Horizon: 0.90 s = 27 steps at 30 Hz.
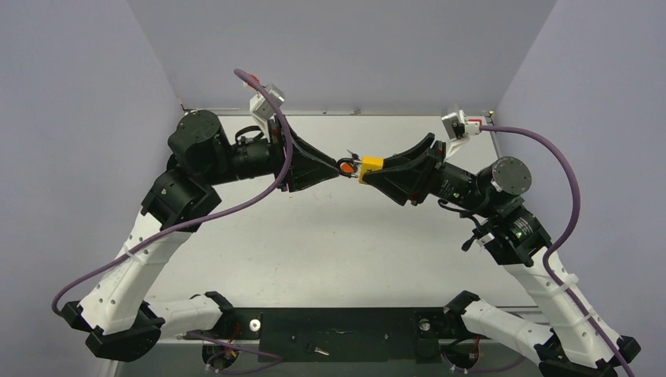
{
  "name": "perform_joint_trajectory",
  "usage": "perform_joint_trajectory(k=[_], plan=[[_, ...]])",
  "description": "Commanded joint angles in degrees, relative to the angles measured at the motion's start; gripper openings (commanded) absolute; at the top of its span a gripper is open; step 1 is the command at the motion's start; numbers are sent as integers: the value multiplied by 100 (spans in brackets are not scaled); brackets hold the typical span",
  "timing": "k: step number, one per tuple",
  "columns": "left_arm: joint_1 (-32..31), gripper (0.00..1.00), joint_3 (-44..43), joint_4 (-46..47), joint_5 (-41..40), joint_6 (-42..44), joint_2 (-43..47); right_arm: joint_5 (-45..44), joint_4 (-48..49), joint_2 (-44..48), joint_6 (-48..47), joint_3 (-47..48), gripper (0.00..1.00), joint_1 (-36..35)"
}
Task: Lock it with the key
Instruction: Lock the lock.
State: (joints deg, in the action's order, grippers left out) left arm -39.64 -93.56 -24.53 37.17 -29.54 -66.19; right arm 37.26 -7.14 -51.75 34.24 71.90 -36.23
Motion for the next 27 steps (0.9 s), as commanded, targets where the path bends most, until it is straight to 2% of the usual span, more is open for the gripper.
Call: perform_joint_trajectory(k=[1,10,18,27], plan=[[29,31,-79,184,65,93,-105,-48,387,92,-19,121,0,-43],[32,30,-31,355,131,41,-163,-24,296,70,-73,158,0,-84],[37,14,105,446,199,-1,-161,-6,341,36,-61,141,0,-100],[28,7,395,877,384,-287,-108,-30,294,6,-57,92,0,-170]])
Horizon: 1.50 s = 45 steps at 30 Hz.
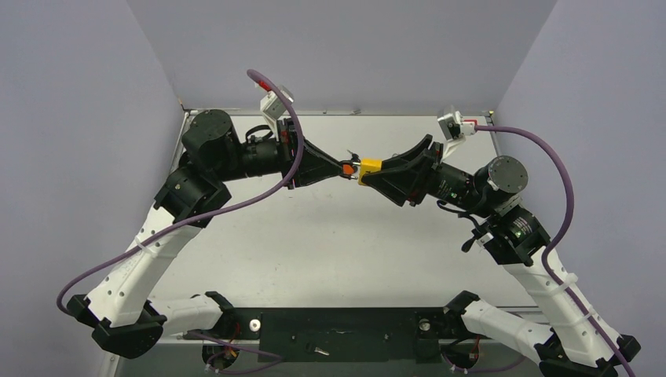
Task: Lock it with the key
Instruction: Lock the lock.
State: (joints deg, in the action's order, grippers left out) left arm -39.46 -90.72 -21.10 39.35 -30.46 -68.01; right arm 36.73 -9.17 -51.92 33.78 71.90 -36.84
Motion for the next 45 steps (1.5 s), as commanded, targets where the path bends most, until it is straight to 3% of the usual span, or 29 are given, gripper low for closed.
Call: perform_joint_trajectory(k=[1,13,33,38,45], plan=[[16,4,167,659,189,-291,91,11,496,24,-20,72,0,-118],[-69,0,490,1149,277,-676,229,-36,745,-144,111,-47,0,-374],[-306,0,695,749,29,-330,494,386,2098,-700,1104,-25,0,-707],[-305,0,711,617,-56,-272,579,280,1970,-882,1049,123,0,-908],[-311,0,816,1160,248,-993,684,124,1443,-1038,398,305,0,-1153]])
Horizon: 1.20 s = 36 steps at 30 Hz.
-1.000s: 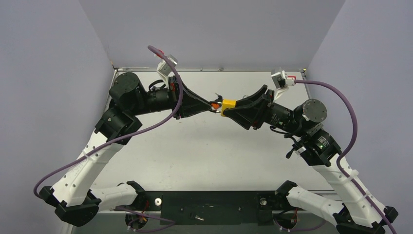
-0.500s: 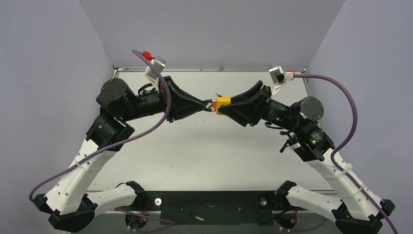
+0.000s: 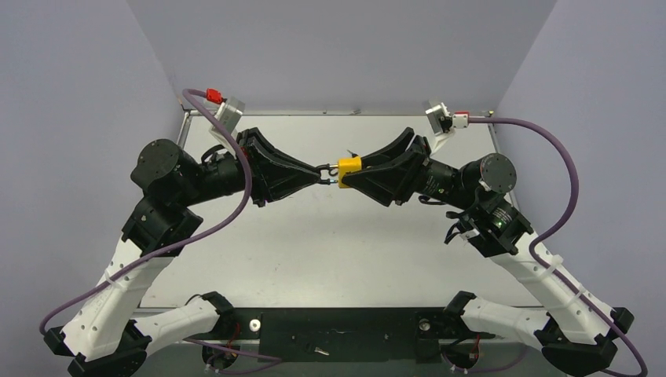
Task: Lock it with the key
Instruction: Lock the lock.
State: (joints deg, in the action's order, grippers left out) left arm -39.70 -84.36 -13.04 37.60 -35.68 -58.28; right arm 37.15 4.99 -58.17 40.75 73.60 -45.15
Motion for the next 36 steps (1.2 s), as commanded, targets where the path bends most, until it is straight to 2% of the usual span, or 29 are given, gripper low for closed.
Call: perform_joint_trajectory(k=[1,12,19,26,31,36], plan=[[-282,0,171,365,436,-512,-289,100,27,-423,-343,144,0,-338],[-283,0,178,169,191,-817,-321,285,-52,-575,-587,359,0,-447],[-602,0,102,-549,-537,3,-364,424,542,-806,122,436,0,-708],[-906,0,12,-868,-1319,478,-308,345,502,-979,337,562,0,-1065],[-841,0,99,-797,-2091,327,32,-199,-339,-842,-68,462,0,-1132],[-711,0,354,-523,-2154,68,324,-1077,-481,-493,-218,272,0,-1054]])
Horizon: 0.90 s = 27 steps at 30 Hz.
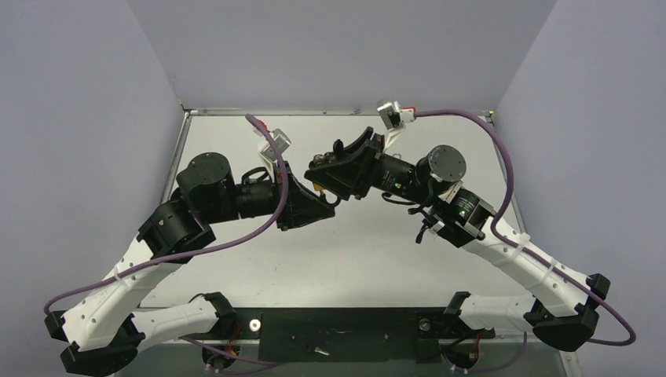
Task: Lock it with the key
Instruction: Lock the lock.
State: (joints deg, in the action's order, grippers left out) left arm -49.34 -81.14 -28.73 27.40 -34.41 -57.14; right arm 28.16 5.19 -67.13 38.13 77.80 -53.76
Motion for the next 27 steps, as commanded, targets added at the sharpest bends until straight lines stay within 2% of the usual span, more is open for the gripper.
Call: perform_joint_trajectory(k=[1,2,7,12,20,27], plan=[[264,0,153,1098,-1154,-93,247,-570,-501,506,67,-158,0,-171],[265,0,218,1225,-1216,-187,313,-757,-416,556,139,-195,0,-162],[306,14,621,1847,-1261,-460,463,-2153,371,1017,742,-583,0,-128],[319,19,884,2296,-1264,-565,520,-3014,950,1272,1258,-914,0,-53],[312,25,944,2647,-1033,-458,422,-3808,1316,1525,1724,-1223,0,-25],[373,29,1020,3289,-476,-814,328,-3946,1517,1529,1683,-1340,0,-30]])
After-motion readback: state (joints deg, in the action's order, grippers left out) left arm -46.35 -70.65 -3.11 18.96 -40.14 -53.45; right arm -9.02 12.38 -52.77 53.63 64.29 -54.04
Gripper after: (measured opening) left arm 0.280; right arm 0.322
